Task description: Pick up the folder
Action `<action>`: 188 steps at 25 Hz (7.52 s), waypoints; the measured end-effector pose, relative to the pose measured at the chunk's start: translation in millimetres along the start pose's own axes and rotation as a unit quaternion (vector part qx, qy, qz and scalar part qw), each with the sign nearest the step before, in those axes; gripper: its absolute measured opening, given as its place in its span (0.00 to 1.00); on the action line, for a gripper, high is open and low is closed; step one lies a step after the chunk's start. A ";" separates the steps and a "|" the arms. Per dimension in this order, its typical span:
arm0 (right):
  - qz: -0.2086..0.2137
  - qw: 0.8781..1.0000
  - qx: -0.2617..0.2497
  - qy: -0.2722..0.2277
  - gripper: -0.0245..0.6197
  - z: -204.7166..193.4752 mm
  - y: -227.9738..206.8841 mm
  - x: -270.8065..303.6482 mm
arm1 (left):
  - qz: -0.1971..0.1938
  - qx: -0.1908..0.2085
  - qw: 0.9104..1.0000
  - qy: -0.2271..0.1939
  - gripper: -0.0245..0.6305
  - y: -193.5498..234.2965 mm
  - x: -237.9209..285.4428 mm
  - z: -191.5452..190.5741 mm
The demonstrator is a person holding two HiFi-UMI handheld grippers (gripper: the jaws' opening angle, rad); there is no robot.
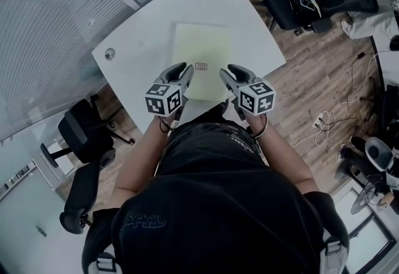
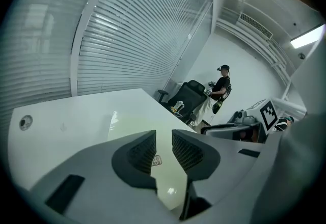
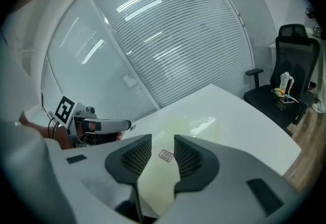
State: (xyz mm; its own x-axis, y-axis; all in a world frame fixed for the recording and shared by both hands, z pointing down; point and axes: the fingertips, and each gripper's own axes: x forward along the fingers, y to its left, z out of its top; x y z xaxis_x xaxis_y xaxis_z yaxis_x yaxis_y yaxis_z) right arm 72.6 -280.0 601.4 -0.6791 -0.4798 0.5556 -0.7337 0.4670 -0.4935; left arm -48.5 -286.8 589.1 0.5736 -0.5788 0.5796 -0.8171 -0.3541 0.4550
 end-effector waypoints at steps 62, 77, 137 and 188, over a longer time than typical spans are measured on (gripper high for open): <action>0.025 0.982 0.128 0.140 0.52 -92.2 -100.9 87.8 | -0.030 -0.097 0.975 0.195 0.57 123.6 93.5 -87.8; 0.057 0.975 0.157 0.145 0.55 -97.7 -104.8 93.0 | -0.069 -0.143 0.967 0.198 0.61 128.5 98.9 -90.9; 0.108 0.992 0.029 0.057 0.55 -96.2 10.2 -69.4 | -0.010 -0.074 0.997 0.010 0.61 -22.7 -69.2 -107.7; 0.127 0.989 -0.049 0.059 0.54 -254.8 122.1 -245.5 | 0.031 -0.086 0.994 -0.052 0.61 -175.5 -230.1 -286.2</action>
State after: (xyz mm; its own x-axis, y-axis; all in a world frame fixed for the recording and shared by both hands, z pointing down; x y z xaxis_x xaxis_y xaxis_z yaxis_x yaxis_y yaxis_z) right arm 155.5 84.1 575.2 -0.8297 -0.2498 0.4992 -0.5300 0.6333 -0.5640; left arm -20.4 118.8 569.4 0.5067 -0.6710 0.5414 -0.8233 -0.1902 0.5348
